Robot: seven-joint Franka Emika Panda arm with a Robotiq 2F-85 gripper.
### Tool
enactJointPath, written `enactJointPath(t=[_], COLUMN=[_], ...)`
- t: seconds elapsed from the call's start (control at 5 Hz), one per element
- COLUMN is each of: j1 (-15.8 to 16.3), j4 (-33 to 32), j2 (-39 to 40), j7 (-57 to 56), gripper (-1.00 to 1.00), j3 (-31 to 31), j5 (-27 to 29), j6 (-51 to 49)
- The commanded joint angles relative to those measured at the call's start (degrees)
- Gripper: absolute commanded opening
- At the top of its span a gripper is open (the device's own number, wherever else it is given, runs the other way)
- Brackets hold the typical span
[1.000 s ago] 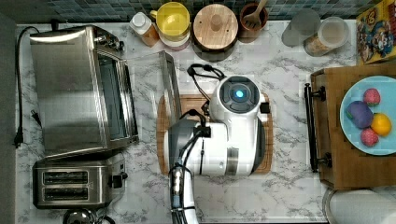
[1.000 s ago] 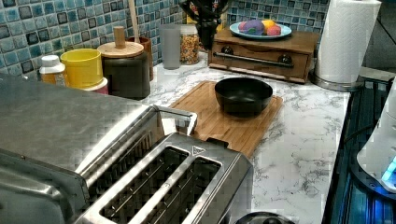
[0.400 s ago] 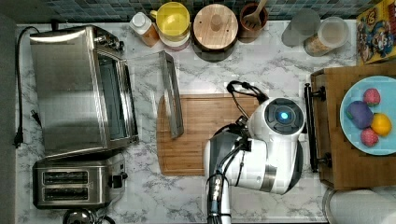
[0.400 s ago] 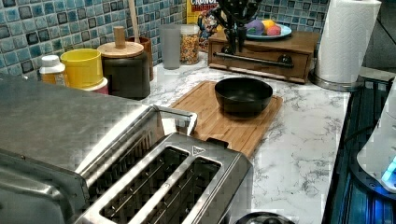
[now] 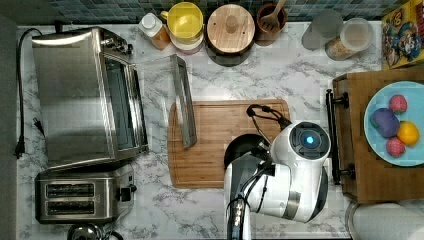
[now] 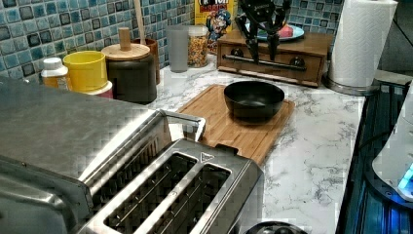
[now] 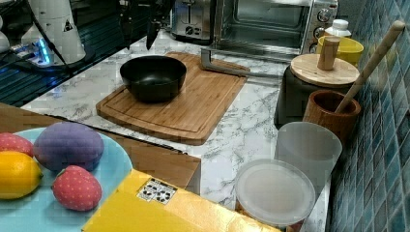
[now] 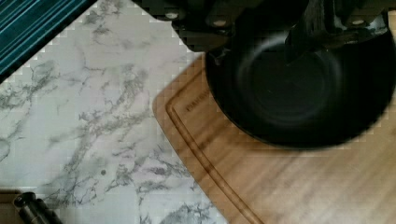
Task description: Pick up the bowl.
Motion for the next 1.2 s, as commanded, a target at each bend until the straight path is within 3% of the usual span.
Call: enactJointPath(t=[0.2,0.4,0.8,1.0,1.2], j1=[-2.0,-3.2,-2.3,1.8,0.8], j4=[-7.5,-9.7,-14.3,-16.2,-16.8], j2=[-2.9,-3.3,-3.2,-3.9,-3.1], j7=[-9.8,-11.7,-18.2,-23.1,-24.4], gripper=[0.0,0.0,0.0,0.0,0.0], j3=[-2.6,-3.7,-7.0,-10.8,-8.8], j5=[-1.1,-0.3,4.8,7.4,7.7], j6=[6.9,9.8,15.2,18.0,20.1])
